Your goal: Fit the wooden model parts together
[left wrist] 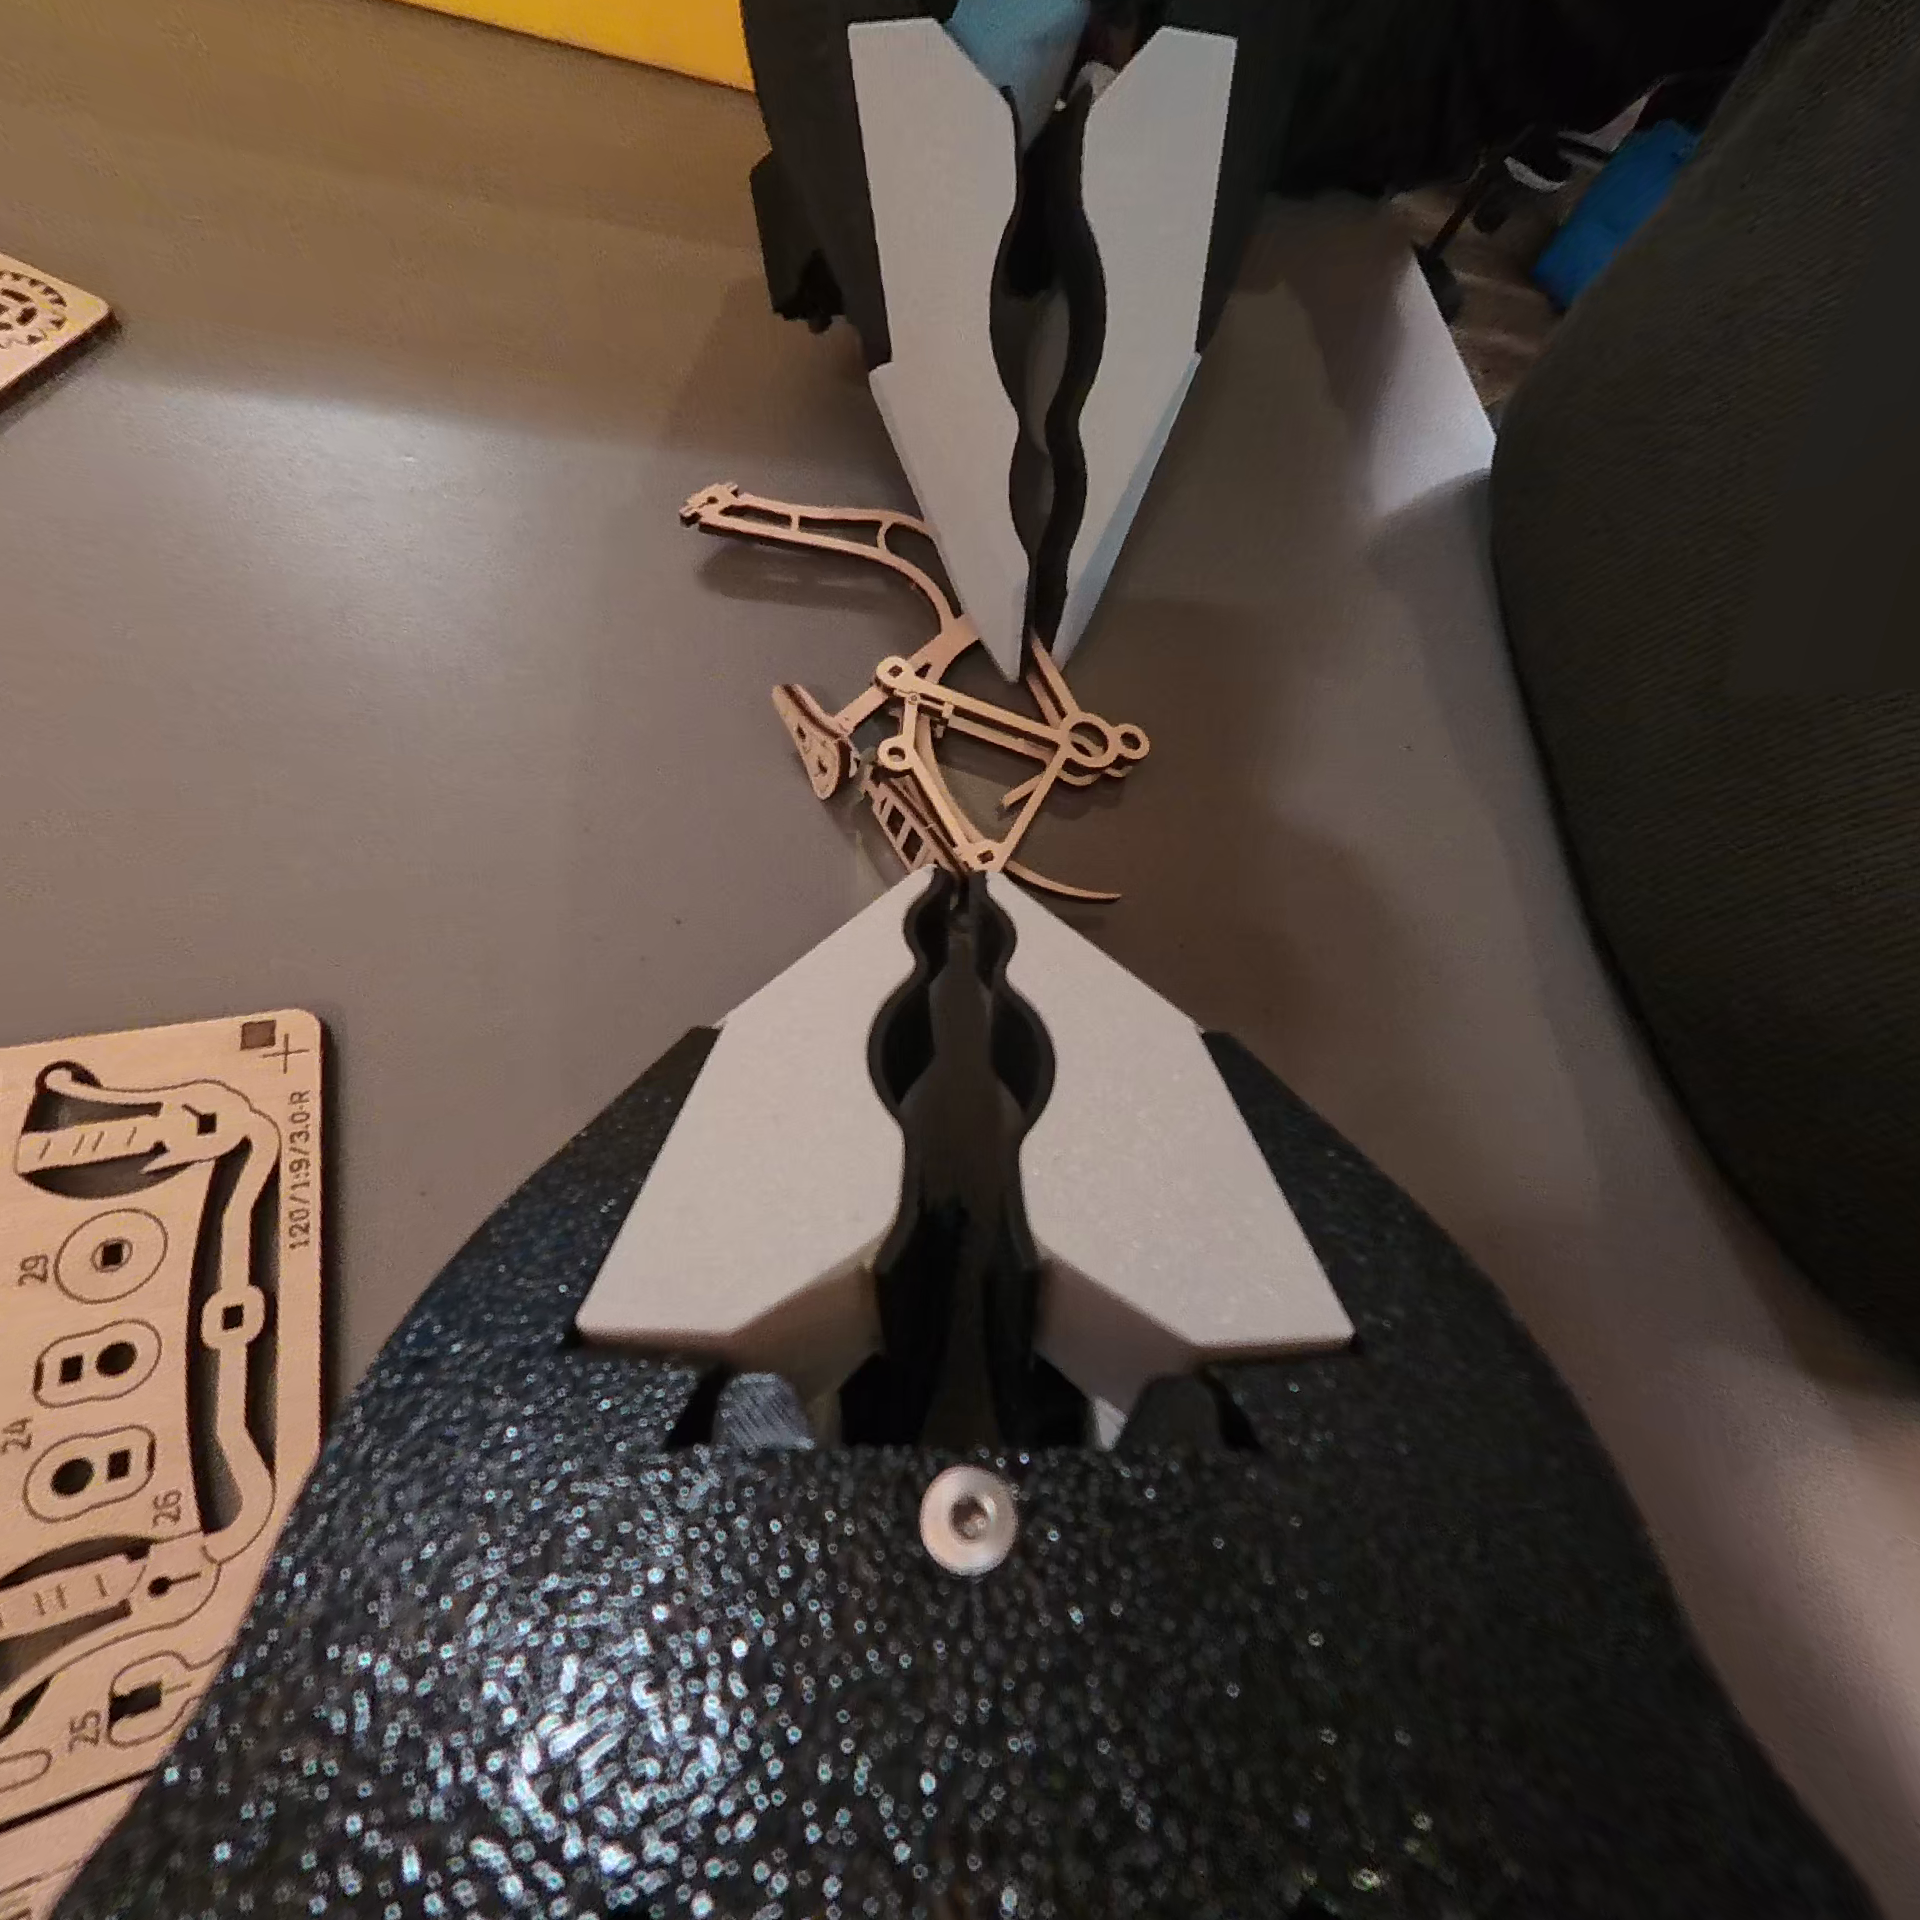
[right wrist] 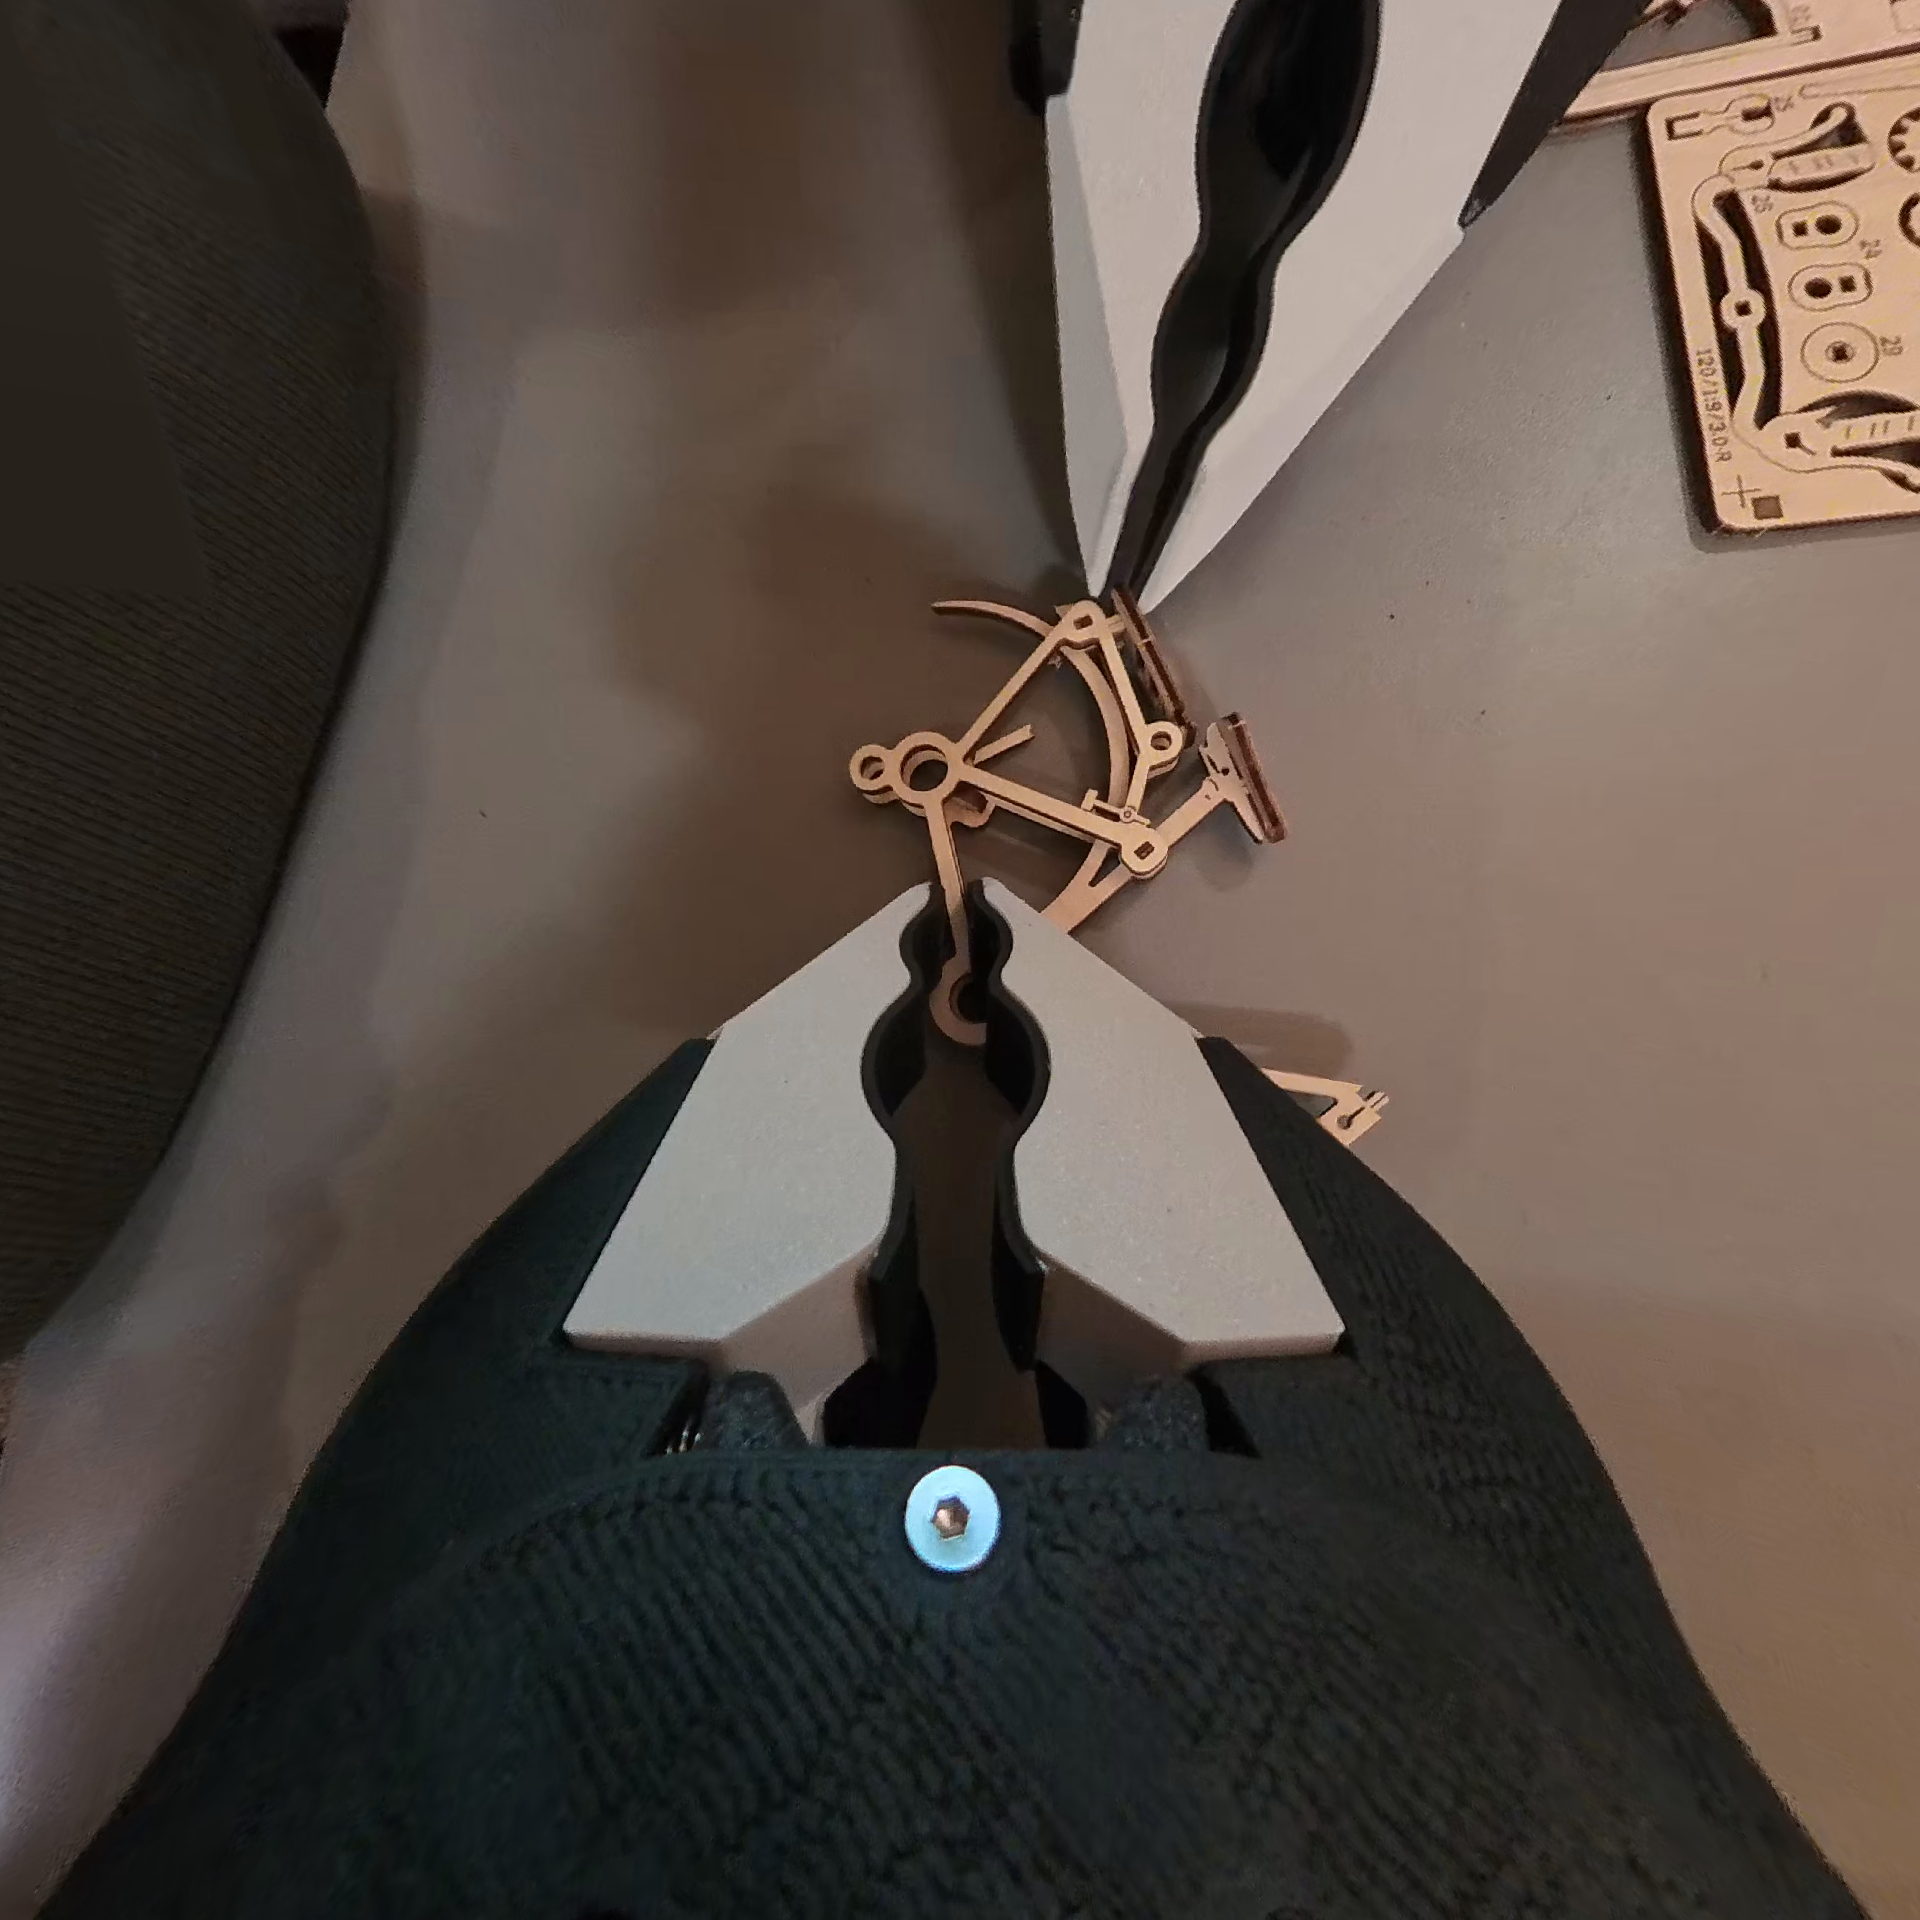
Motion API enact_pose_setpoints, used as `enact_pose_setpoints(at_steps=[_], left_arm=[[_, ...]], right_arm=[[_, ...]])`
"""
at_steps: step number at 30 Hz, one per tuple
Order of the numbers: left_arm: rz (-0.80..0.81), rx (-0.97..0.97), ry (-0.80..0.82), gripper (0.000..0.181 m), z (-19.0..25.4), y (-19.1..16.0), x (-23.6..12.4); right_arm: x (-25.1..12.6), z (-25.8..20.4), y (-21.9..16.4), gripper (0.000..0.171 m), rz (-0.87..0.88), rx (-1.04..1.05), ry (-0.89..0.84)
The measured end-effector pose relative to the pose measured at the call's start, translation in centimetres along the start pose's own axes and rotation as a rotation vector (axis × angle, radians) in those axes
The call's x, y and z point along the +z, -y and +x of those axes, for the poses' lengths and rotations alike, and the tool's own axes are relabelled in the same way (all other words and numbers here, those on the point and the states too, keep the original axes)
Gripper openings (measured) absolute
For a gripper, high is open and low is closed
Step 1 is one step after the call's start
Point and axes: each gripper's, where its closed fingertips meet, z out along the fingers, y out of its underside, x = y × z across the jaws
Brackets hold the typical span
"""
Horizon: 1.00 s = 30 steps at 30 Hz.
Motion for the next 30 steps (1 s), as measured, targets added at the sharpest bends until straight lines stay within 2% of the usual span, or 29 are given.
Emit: enact_pose_setpoints(at_steps=[21, 30], left_arm=[[-0.004, 0.006, -0.028, 0.002, 0.5, -0.1, 0.0], [0.011, 0.031, -0.117, 0.018, 1.8, -0.2, -0.7]], right_arm=[[0.2, -0.5, 0.0, 0.002, -0.038, -0.025, -0.013], [0.2, -0.5, 0.0, 0.002, -0.028, -0.018, -0.009]])
